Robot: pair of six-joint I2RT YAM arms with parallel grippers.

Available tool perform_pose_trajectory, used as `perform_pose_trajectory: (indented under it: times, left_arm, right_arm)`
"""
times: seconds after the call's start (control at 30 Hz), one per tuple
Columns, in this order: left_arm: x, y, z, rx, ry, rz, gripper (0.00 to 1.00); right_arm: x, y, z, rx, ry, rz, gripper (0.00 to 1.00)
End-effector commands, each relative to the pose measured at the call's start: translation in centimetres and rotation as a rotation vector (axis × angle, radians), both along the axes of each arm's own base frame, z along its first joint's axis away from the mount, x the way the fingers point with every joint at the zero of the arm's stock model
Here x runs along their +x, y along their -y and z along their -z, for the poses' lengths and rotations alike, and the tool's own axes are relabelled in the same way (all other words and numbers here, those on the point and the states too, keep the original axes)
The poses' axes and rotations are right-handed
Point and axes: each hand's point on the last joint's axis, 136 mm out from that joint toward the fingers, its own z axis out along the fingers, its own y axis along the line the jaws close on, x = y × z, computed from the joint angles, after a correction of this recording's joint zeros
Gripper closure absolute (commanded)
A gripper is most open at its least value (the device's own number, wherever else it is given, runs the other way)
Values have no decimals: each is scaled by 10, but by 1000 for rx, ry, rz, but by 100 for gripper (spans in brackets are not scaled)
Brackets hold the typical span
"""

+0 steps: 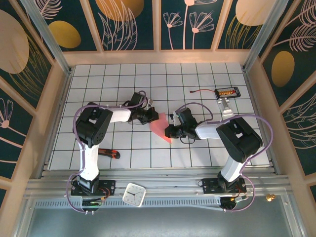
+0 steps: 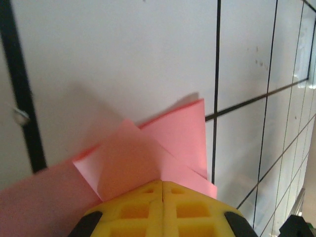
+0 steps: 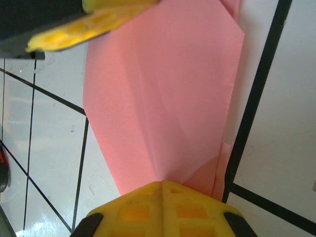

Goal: Fold a paper plane with a square sheet of paper (pick it up from the middle)
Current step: Fourth fold the wing at the center of the table.

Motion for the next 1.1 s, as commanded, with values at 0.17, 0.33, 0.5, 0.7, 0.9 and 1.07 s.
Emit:
perform_pose_trajectory:
  times: [0.17, 0.33, 0.5, 0.7, 0.9, 1.07]
  left_arm:
    - [52, -49, 33, 165, 47, -139, 100]
    - [65, -62, 37, 192, 54, -170, 100]
    - [79, -73, 33, 201, 69, -192, 100]
    - [94, -78, 30, 215, 81, -201, 100]
    - [112, -83, 10, 207, 121, -221, 99]
    - [100, -73, -44, 99, 209, -223, 87]
  right_arm:
    - [-63, 59, 69, -293, -244, 7, 100]
    - [-67, 63, 70, -302, -253, 11, 100]
    - [-70, 67, 69, -310, -257, 19, 100]
    - [-74, 71, 69, -318, -261, 24, 100]
    - [-73, 70, 65, -311, -249, 23, 100]
    - [-41, 37, 26, -173, -134, -2, 100]
